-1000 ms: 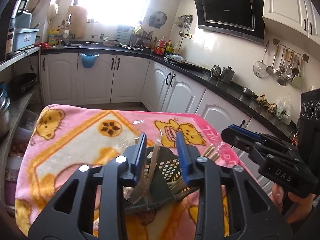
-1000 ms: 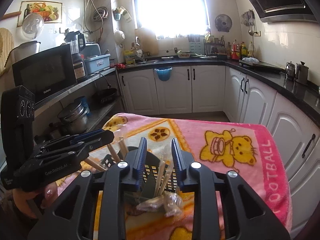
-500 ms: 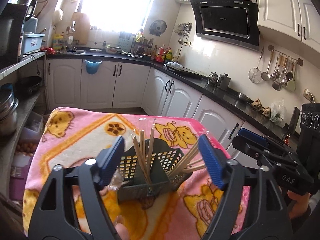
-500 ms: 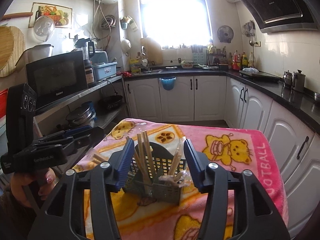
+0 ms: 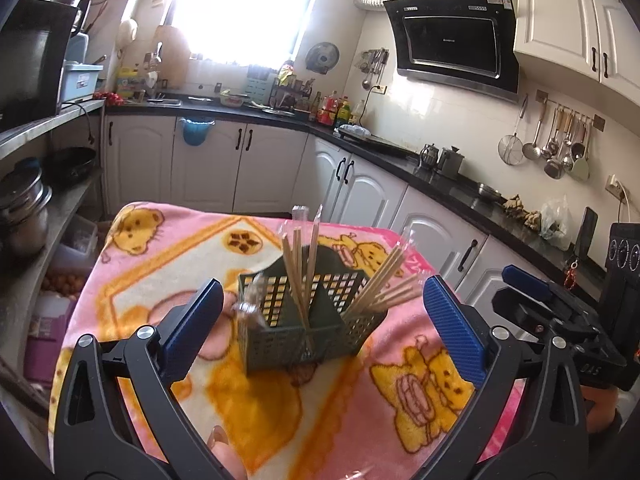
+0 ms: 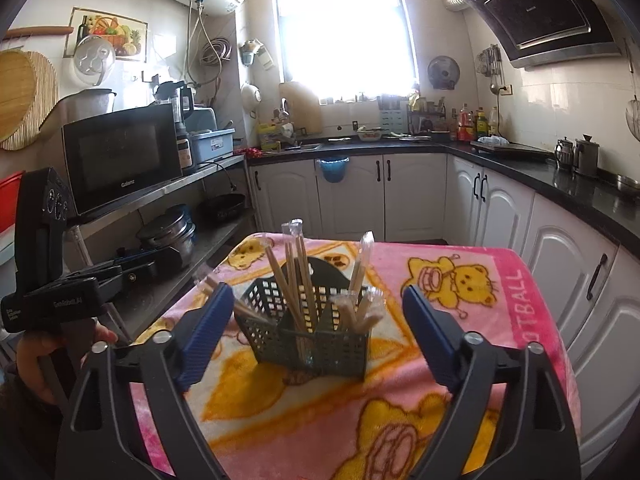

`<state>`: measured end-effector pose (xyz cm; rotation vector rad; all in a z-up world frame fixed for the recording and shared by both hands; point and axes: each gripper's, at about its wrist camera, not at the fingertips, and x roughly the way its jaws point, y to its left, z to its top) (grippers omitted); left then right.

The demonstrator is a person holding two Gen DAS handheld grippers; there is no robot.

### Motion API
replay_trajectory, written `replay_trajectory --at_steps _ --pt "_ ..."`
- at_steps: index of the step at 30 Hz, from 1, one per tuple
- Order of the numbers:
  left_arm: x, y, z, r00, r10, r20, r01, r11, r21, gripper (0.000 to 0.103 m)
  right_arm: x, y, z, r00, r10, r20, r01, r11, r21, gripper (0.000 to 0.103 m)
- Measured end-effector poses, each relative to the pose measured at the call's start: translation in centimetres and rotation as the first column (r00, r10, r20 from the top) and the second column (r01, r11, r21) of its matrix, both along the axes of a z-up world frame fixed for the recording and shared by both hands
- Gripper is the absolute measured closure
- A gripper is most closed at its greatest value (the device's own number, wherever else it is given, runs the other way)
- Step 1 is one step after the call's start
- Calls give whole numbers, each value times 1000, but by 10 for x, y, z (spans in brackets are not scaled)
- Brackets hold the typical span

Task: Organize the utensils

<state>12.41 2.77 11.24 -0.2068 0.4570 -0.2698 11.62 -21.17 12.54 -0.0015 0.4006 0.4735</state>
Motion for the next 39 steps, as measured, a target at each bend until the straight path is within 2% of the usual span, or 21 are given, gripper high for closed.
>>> replay_trajectory --at_steps 7,19,24,28,39 --pt "-14 -5 -29 999 17 -43 -16 1000 13 11 -17 -4 -24 1000 -31 -6 31 1000 -2 9" --pt "-30 -9 -97 991 45 -129 -37 997 63 11 -35 -7 -85 996 -74 -44 72 997 -32 8" --pt "-34 -9 -114 990 80 -113 -71 994 85 11 -43 -6 -105 994 -104 -25 102 993 -57 8" --pt "-39 -11 -122 991 107 -77 -98 989 115 11 -46 -7 -117 992 -120 -25 119 992 -44 8" --pt "-50 -10 -126 983 172 58 -177 977 120 11 -64 -11 -125 973 -189 130 191 982 -7 7"
